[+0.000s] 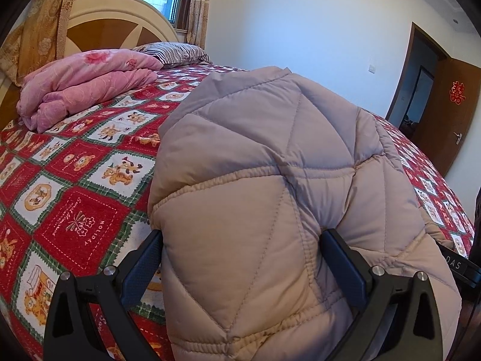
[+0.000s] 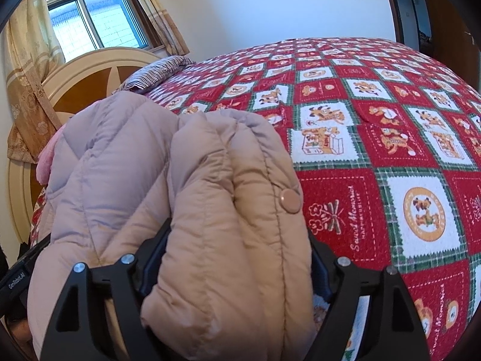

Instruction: Fold large clothes

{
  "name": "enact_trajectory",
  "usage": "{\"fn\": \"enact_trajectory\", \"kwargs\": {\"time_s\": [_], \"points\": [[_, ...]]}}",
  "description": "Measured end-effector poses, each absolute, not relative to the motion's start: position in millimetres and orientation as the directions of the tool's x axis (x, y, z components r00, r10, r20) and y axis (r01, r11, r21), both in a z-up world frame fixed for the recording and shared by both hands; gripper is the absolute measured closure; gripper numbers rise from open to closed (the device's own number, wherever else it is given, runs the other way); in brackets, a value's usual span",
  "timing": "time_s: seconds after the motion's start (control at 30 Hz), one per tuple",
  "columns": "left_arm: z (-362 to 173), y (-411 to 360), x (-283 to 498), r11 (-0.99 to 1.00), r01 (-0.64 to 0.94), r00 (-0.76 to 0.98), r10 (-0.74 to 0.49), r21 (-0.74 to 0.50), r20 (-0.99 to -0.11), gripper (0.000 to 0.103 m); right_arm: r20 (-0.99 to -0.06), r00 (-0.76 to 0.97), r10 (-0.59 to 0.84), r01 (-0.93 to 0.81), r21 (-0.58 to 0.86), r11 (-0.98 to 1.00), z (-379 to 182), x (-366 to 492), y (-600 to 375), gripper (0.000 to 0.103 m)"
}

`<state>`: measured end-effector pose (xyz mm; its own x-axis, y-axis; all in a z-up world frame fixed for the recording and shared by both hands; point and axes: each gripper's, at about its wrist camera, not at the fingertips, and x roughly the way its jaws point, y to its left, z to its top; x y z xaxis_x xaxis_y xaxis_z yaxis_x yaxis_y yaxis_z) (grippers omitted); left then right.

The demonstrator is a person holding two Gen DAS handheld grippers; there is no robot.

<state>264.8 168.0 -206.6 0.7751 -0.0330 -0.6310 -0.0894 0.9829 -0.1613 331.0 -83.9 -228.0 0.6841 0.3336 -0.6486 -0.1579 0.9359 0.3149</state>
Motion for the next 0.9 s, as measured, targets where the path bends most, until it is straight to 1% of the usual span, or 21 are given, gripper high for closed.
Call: {"fn": "enact_trajectory", "kwargs": {"time_s": [0.13,0.2,0.27,0.3,0.37,0.47,0.57,0.7,0.9], "points": [[-186,163,252,0.987,-0.125,0.768,0.031,-0.102,-0.64,0.001,-0.662,0.691,0.291,-0.16,0.253,0.954,-215,328,-81,0.021],[-158,161,228,0.986,-0.12,0.809,0.032,-0.111,-0.587,0.001,-0.655,0.7,0.284,-0.162,0.241,0.957,-199,319,-82,0.021],[-132,157,203,0.989,-0.112,0.843,0.045,-0.094,-0.536,0.001,-0.625,0.721,0.299,-0.176,0.253,0.951,-179,304,-86,0.02],[-121,155,192,0.99,-0.111,0.853,0.053,-0.082,-0.519,0.001,-0.605,0.737,0.3,-0.181,0.252,0.951,-166,292,-88,0.019],[-97,152,163,0.992,-0.102,0.874,0.053,-0.076,-0.482,0.001,-0.568,0.766,0.301,-0.192,0.244,0.95,-146,270,-88,0.009],[-72,150,129,0.993,-0.091,0.893,0.048,-0.075,-0.447,0.001,-0.523,0.798,0.299,-0.227,0.199,0.953,-118,232,-83,0.008],[-57,146,103,0.994,-0.087,0.906,0.052,-0.064,-0.421,0.001,-0.483,0.823,0.3,-0.257,0.155,0.954,-97,195,-77,0.007],[-44,143,86,0.995,-0.077,0.922,0.045,-0.068,-0.383,0.001,-0.417,0.855,0.308,-0.274,0.142,0.951,-77,160,-74,0.003],[-38,137,83,0.996,-0.061,0.931,0.032,-0.068,-0.365,0.001,-0.372,0.875,0.31,-0.289,0.111,0.951,-62,143,-69,0.003]]}}
